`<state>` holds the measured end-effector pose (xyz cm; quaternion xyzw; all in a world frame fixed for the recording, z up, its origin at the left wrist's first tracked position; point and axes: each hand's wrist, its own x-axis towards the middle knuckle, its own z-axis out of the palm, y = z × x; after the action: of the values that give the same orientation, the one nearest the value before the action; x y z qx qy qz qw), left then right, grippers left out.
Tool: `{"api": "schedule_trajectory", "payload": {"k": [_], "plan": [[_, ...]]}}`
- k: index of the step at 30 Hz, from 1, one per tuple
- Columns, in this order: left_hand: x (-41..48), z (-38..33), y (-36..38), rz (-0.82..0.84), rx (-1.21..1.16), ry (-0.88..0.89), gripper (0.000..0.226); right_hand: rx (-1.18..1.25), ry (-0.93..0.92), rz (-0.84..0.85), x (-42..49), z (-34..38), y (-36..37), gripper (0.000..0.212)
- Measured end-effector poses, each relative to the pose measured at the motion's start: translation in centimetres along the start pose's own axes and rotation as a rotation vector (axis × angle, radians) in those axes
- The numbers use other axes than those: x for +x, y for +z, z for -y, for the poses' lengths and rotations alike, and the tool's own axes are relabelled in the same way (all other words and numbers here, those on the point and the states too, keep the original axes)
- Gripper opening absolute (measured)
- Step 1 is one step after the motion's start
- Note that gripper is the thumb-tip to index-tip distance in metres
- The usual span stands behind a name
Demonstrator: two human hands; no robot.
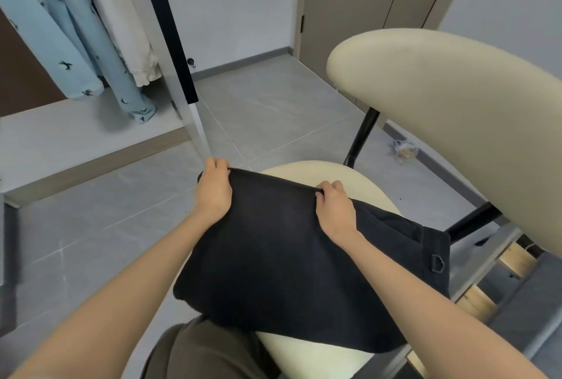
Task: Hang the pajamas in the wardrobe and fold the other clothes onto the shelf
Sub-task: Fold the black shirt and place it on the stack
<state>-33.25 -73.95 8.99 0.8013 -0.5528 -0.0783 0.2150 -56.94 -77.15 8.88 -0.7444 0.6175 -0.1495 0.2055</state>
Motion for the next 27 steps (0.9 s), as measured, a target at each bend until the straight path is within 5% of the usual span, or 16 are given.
{"api": "schedule_trajectory", "payload": {"k": [6,13,17,27], "plan": [[0.3,-1.4,1.2,0.080,-0.034,-0.093,0.029,0.077,-0.123,0.084,-0.6,-0.1,0.4,0.041],[-6.8,-4.7,5.7,0.105,0.239,0.170,0.048,-0.372,-0.287,0.162,-4.7,-1.1,4.2,0.052],[-7.8,-3.9,7.1,0.278,0.326,0.147,0.052,-0.517,-0.212,0.201,-5.0,-3.1,4.8,0.054],[-4.5,0.5,6.4,0.321,0.221,0.029,0.049,-0.453,0.043,0.303,-3.6,-5.1,4.6,0.064]]}}
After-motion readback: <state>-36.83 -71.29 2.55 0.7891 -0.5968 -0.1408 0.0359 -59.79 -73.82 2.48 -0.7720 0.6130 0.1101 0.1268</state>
